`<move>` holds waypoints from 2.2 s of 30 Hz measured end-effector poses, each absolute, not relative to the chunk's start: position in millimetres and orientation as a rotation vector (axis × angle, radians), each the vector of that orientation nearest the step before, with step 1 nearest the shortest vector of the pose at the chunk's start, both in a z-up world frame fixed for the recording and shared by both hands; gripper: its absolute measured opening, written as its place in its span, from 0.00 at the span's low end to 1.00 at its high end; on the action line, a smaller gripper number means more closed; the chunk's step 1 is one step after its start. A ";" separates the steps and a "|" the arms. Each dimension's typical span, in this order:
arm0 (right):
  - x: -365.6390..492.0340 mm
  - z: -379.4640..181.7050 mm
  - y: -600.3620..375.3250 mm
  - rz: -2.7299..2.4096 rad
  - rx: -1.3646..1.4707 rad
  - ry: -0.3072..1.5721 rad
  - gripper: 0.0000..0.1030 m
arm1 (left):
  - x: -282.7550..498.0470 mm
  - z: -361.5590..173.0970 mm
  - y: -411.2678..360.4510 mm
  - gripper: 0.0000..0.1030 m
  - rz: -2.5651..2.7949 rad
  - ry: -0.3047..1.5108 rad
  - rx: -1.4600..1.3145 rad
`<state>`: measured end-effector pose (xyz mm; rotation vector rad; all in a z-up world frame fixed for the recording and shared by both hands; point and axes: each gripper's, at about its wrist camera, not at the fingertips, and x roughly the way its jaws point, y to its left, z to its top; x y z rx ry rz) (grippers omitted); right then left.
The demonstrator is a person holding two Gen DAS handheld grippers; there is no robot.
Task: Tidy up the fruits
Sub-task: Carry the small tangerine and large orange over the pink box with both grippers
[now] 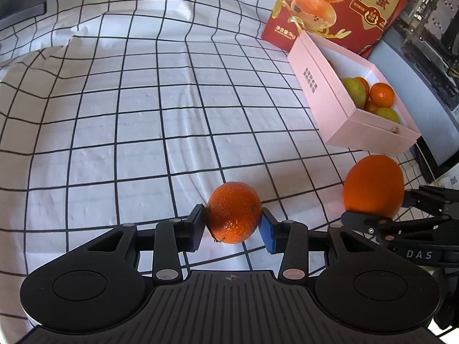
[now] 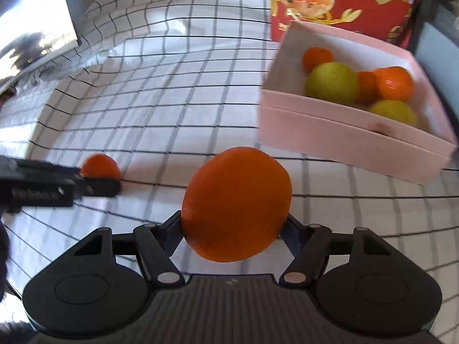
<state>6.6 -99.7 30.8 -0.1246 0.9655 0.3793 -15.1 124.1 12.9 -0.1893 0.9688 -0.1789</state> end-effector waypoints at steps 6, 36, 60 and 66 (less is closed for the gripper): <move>7.7 30.3 -103.0 0.357 -0.114 0.940 0.69 | -14.3 13.1 120.9 0.44 -0.176 0.973 -0.162; 12.2 97.5 -175.5 0.263 -0.006 0.741 0.05 | 31.1 102.0 71.5 0.42 -0.357 0.680 -0.201; 54.9 38.0 -171.7 0.310 0.094 0.872 0.78 | 14.3 40.0 66.9 0.42 -0.267 0.897 -0.268; 53.2 18.3 -139.3 0.275 -0.033 0.884 0.75 | -3.2 32.7 88.1 0.42 -0.238 0.915 -0.293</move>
